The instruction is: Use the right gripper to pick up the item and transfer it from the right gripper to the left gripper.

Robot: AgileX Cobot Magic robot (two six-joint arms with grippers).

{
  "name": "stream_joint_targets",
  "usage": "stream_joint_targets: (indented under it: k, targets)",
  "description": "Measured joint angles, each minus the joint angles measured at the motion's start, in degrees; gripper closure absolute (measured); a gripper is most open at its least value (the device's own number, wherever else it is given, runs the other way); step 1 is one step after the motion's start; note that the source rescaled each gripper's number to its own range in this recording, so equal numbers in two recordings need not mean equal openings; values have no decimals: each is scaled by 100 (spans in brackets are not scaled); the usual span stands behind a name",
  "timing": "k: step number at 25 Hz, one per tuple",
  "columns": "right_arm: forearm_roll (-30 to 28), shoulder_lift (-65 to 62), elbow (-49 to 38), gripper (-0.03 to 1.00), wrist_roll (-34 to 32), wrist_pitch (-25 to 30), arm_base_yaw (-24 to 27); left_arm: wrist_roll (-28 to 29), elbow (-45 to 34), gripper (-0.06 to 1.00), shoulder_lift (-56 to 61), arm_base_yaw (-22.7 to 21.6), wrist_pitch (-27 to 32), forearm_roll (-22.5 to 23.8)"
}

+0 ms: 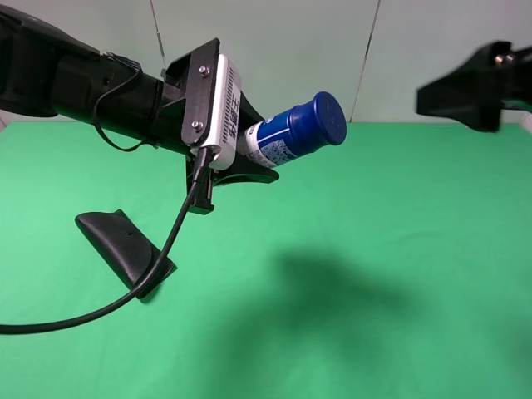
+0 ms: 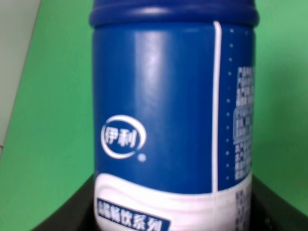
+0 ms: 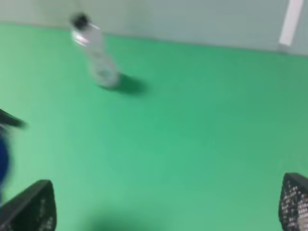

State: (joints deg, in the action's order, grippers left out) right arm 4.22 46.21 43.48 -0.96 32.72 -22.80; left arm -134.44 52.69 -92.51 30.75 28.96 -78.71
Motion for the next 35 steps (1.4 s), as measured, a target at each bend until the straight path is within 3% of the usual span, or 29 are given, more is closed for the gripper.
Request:
stream_joint_targets:
  k: [3, 14, 24, 28, 35]
  targets:
    - [-351, -425, 0, -3, -116, 492, 0, 0, 0, 92, 0, 0, 0, 0]
    - [-614, -2376, -433, -3, -149, 1771, 0, 0, 0, 92, 0, 0, 0, 0]
    - [-620, -3871, -990, -3, -547, 2401, 0, 0, 0, 92, 0, 0, 0, 0]
    - [-620, -3931, -1003, -3, -788, 2850, 0, 0, 0, 92, 0, 0, 0, 0]
    - [-585, -3931, -1003, -3, -822, 2952, 0, 0, 0, 92, 0, 0, 0, 0]
